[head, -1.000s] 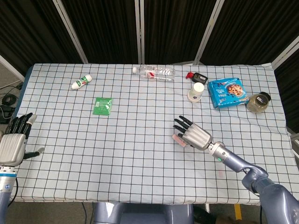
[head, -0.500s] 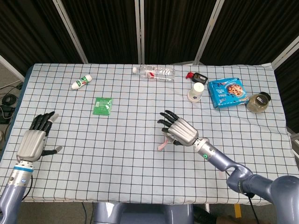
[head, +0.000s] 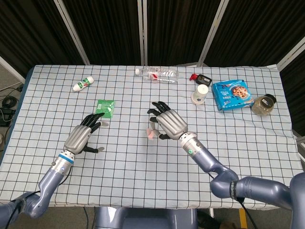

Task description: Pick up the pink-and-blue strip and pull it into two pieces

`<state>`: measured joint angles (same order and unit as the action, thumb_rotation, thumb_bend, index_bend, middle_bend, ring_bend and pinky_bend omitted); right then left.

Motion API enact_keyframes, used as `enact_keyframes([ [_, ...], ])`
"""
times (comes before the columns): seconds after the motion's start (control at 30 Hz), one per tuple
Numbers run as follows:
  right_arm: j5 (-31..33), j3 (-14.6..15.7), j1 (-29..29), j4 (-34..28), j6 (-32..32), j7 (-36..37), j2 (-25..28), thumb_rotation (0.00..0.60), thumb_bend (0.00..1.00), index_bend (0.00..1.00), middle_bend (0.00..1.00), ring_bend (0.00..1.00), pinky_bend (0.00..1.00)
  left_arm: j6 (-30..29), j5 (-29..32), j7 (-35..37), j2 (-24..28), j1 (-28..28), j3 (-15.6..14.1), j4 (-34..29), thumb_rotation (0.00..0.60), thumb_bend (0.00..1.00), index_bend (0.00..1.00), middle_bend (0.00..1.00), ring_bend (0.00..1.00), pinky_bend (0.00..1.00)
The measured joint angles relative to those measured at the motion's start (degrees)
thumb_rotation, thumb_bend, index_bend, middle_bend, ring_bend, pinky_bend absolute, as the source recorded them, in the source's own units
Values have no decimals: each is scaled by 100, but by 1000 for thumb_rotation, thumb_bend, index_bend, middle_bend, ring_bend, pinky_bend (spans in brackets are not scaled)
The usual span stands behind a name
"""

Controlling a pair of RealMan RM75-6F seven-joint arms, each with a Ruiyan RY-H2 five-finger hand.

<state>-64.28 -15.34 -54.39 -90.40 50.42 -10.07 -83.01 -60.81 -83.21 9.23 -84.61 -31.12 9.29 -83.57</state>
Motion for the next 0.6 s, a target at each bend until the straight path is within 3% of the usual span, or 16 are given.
enact_keyframes([
  [0.2, 545, -117, -112, -236, 21, -455, -65, 600, 460, 714, 225, 0, 0, 280, 370, -267, -425, -328, 200, 91, 600, 250, 337, 0, 0, 0],
  [0.6, 902, -119, -232, -427, 126, -845, -112, 600, 461, 716, 227, 0, 0, 564, 849, -610, -850, -659, 335, -27, 600, 261, 381, 0, 0, 0],
])
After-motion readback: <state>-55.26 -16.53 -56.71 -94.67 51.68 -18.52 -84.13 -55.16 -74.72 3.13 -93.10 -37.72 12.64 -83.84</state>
